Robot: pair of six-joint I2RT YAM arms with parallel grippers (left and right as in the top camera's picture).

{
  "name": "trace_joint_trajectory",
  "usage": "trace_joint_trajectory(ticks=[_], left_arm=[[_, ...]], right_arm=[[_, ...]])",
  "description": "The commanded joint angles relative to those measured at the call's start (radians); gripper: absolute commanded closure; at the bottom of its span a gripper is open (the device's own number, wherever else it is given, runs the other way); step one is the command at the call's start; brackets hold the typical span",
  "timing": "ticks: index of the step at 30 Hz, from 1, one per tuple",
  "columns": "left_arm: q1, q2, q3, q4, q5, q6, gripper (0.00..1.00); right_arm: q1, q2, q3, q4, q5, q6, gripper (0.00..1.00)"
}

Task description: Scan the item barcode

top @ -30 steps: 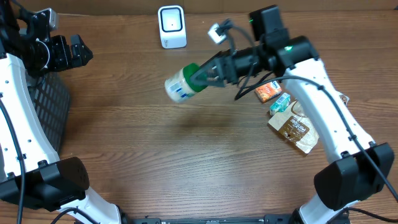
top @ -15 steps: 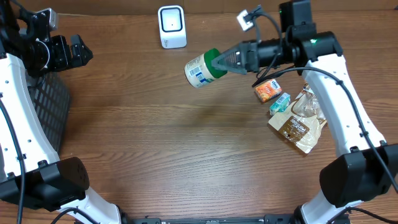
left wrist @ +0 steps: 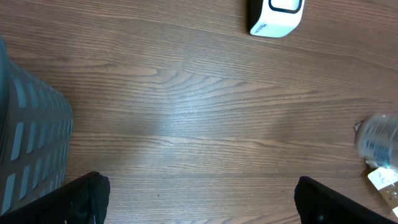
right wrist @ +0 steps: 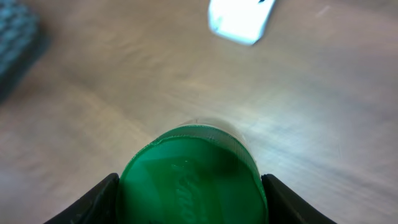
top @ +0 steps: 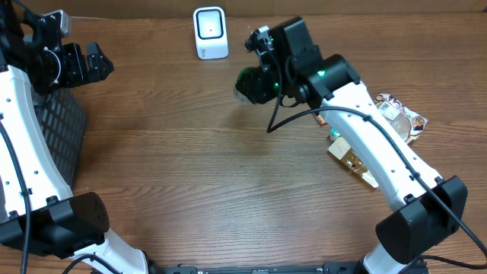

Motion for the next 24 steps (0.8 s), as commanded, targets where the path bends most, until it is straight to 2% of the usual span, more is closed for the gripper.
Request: trace_joint_trajectory(ticks=[1,4,9,10,16,22,24], left_arm=[[0.004,-0.019,0.020,-0.002,0.001,0.019,0.01],[0.004,-0.019,0.020,-0.002,0.001,0.019,0.01],[0.004,-0.019,0.020,-0.002,0.001,0.019,0.00],[0.004,-0.019,0.020,-0.002,0.001,0.019,0.01],[0.004,-0.019,0.020,-0.002,0.001,0.019,0.01],[0.004,-0.019,0.020,-0.002,0.001,0.019,0.00],[0.004,-0.019,0.020,-0.002,0.001,0.019,0.01]], right_arm=[[0.028,0.006,0.028,0.103,0.249,-0.037,0.64],[0.040,0.038,0.028,0.262,0.306,-0.134,0.64],[0.041,0.130,0.028,0.549,0.300,-0.446,0.62],[0.041,0.154,0.028,0.605,0.300,-0.507,0.59],[0.041,0.319,0.028,0.946,0.301,-0.833,0.58],[0.050,0.447,0.028,1.087,0.301,-1.091,0.58],[0.052,0.475,0.028,1.115,0.301,-1.129,0.58]])
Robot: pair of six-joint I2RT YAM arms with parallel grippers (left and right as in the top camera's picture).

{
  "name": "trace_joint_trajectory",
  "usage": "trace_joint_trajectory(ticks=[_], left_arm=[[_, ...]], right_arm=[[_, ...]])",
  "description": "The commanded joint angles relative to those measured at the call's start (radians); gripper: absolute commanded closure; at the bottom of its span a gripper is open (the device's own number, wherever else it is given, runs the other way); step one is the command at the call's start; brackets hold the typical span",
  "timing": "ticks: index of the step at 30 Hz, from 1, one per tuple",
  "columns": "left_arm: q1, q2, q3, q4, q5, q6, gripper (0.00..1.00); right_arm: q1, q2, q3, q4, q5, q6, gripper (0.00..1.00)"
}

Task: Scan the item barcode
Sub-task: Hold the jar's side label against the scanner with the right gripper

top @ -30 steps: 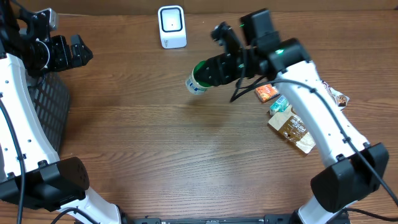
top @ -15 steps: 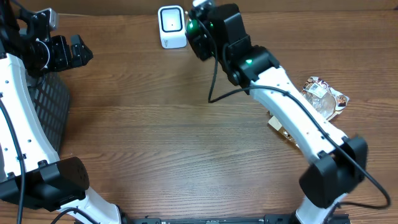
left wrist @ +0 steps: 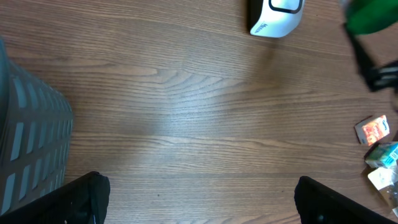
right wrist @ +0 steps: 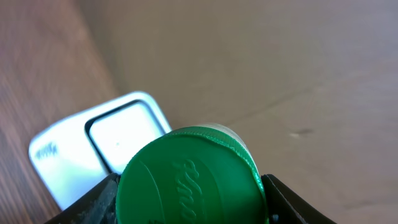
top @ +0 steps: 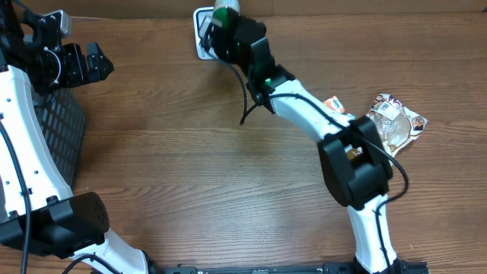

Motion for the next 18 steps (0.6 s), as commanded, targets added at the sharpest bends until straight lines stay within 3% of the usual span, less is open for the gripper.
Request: trace_joint_trajectory(ticks=[1,18], left_arm=[[0.004,-0.019,0.020,-0.002,0.001,0.019,0.00],[0.004,-0.019,0.020,-0.002,0.001,0.019,0.00]], right_arm=[[0.014,0.026,0.023,0.061,0.010,-0.161,0.58],[0.018,0.054,0.023,0.162,-0.109,-0.299,0.59]])
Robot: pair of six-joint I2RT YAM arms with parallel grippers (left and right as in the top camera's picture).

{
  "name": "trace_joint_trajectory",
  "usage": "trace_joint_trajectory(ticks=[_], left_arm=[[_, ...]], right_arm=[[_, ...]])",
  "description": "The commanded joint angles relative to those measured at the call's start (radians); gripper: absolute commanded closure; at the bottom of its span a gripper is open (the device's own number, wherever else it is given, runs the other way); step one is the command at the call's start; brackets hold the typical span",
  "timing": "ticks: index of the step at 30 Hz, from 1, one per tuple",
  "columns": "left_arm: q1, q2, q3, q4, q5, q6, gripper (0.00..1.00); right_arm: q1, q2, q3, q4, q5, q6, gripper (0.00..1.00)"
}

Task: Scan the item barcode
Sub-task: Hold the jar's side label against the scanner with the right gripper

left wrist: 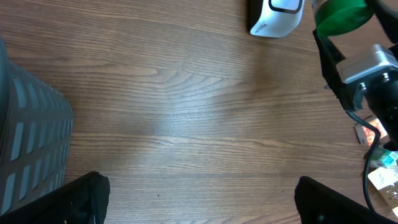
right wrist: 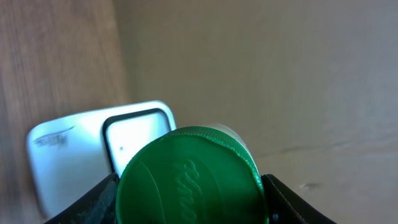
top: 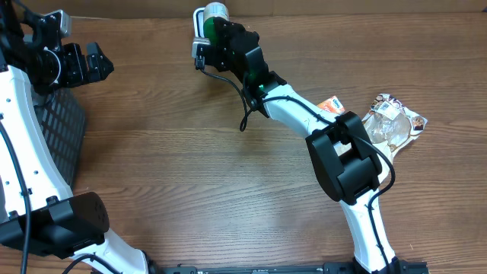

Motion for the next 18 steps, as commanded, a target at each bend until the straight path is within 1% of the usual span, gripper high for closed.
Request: trace_joint_trajectory(ticks=[1,6,13,18], left_arm=[[0.004,-0.019,0.020,-0.002,0.001,0.019,0.01],[0.004,-0.019,0.020,-0.002,0.001,0.019,0.00],[0.004,-0.019,0.020,-0.002,0.001,0.019,0.01],[0.004,-0.019,0.020,-0.002,0.001,0.019,0.00]], right_arm=[[0.000,0.003,0.023,0.077,-0.046,-0.032,0.62],[-0.001,0.045,0.026,0.174,-0.076,-0.034,0.63],[-0.005,0.097,0.027,0.190,-0.081,-0.048,0.63],[-0.005,0.102,0.027,0.224,-0.061,-0.047,0.63]])
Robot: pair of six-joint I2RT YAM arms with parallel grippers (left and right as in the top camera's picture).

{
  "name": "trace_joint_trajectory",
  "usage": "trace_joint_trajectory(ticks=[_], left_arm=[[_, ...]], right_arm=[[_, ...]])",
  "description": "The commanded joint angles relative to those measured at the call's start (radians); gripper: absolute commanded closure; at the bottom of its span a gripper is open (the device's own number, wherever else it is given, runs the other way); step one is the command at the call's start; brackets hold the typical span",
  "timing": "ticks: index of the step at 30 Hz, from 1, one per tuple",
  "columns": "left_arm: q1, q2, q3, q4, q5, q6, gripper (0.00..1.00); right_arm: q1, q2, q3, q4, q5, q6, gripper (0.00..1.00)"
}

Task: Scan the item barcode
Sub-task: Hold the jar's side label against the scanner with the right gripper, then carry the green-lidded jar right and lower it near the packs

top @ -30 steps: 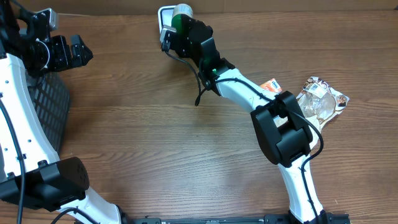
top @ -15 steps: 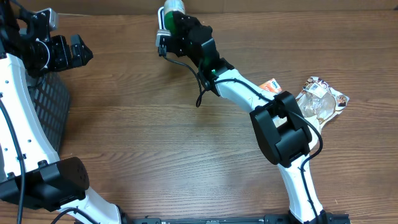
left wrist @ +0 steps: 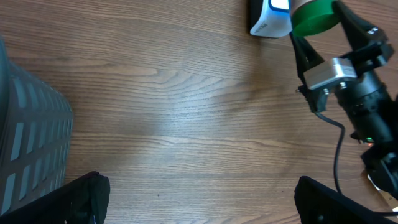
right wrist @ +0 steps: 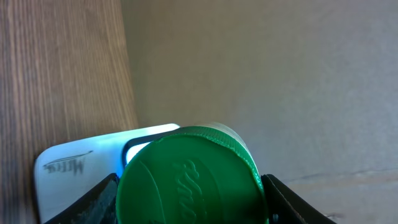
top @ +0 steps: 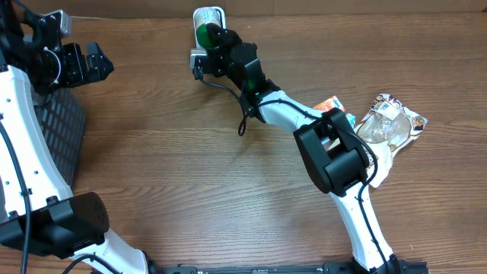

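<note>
My right gripper [top: 207,39] is shut on a container with a green lid [right wrist: 189,177], with a black finger on each side of it. It holds the container right in front of the white barcode scanner [right wrist: 74,171] at the table's far edge, and the lid covers most of the scanner's window. The edge of the window glows blue. In the overhead view the green lid [top: 205,34] sits just below the scanner [top: 208,14]. The left wrist view shows the lid [left wrist: 314,18] beside the scanner [left wrist: 267,20]. My left gripper [left wrist: 199,202] is open and empty, far off at the left.
A black mesh basket [top: 55,122] stands at the left edge under my left arm. Several snack packets [top: 392,118] and an orange packet [top: 329,104] lie at the right. A tan wall rises behind the scanner.
My right gripper has shifted the green-lidded container a little lower across the scanner's face. The scanner window now shows a blue glow. The left arm has not moved.
My right gripper first held the green-lidded container above the table to the right of the scanner. Then it held it up at the scanner's face, then nearer the window, and now over a glowing window. The left gripper stayed open throughout.
</note>
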Motion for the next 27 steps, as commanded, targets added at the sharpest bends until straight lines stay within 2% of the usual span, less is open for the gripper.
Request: trace_joint_trajectory(ticks=[1,4,11,14,21,24,27], left_arm=[[0.004,-0.019,0.020,-0.002,0.001,0.019,0.00],[0.004,-0.019,0.020,-0.002,0.001,0.019,0.01],[0.004,-0.019,0.020,-0.002,0.001,0.019,0.01],[0.004,-0.019,0.020,-0.002,0.001,0.019,0.00],[0.004,-0.019,0.020,-0.002,0.001,0.019,0.00],[0.004,-0.019,0.020,-0.002,0.001,0.019,0.00],[0.004,-0.019,0.020,-0.002,0.001,0.019,0.00]], right_arm=[[-0.005,-0.019,0.024,0.054,0.006,-0.002,0.63],[-0.001,-0.023,0.024,0.095,0.014,0.033,0.63],[0.014,-0.137,0.024,0.086,0.098,0.375,0.62],[0.028,-0.248,0.024,-0.043,0.131,0.514,0.59],[0.032,-0.626,0.024,-0.783,0.125,1.098,0.58],[0.007,-0.730,0.024,-1.120,0.068,1.260,0.59],[-0.030,-0.764,0.024,-1.405,-0.025,1.341,0.59]])
